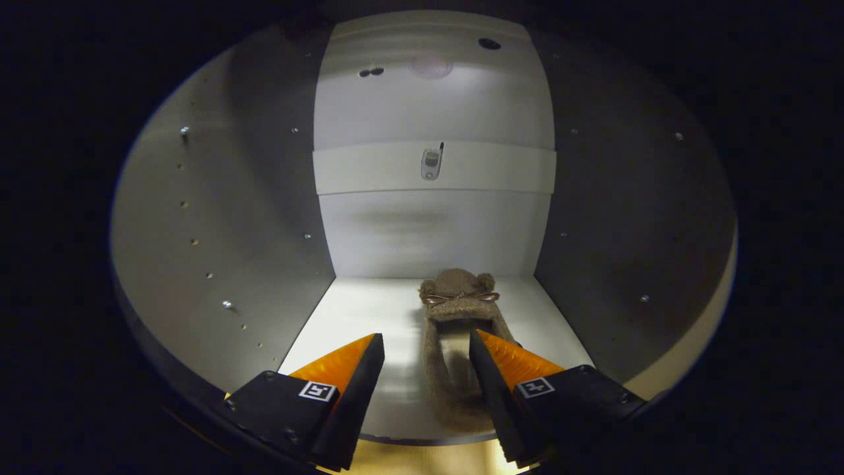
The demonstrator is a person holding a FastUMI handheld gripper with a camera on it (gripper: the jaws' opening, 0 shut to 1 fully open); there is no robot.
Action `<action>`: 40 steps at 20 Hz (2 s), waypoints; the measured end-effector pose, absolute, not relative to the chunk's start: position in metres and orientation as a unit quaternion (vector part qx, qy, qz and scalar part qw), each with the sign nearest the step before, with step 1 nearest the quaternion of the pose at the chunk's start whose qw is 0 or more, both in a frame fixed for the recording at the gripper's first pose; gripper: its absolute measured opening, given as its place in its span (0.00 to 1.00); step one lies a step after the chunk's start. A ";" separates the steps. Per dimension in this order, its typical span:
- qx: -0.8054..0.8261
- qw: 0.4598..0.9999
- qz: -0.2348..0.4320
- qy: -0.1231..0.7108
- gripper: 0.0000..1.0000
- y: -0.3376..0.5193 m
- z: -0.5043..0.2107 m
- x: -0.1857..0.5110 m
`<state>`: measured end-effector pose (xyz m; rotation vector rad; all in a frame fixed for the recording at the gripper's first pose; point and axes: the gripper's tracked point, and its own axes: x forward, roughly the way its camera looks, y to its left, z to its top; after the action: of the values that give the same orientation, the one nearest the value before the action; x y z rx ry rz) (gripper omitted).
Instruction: Open the shoe cabinet door, grab the shoes and put them into the shoe cabinet, then close the shoe cabinet door.
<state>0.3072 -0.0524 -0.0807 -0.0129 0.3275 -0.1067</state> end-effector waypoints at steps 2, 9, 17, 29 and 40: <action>-0.003 0.988 -0.050 0.144 0.87 -0.049 -0.068 0.280; -0.006 0.994 -0.030 0.101 0.99 -0.036 -0.028 0.172; -0.002 0.999 0.048 0.021 0.99 -0.003 0.039 0.006; -0.001 0.999 0.052 -0.014 0.99 -0.068 0.061 -0.179; 0.001 0.992 -0.123 -0.040 0.99 -0.213 0.069 -0.226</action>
<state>-0.2262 -0.2134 0.0690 0.0018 -0.0793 -0.2458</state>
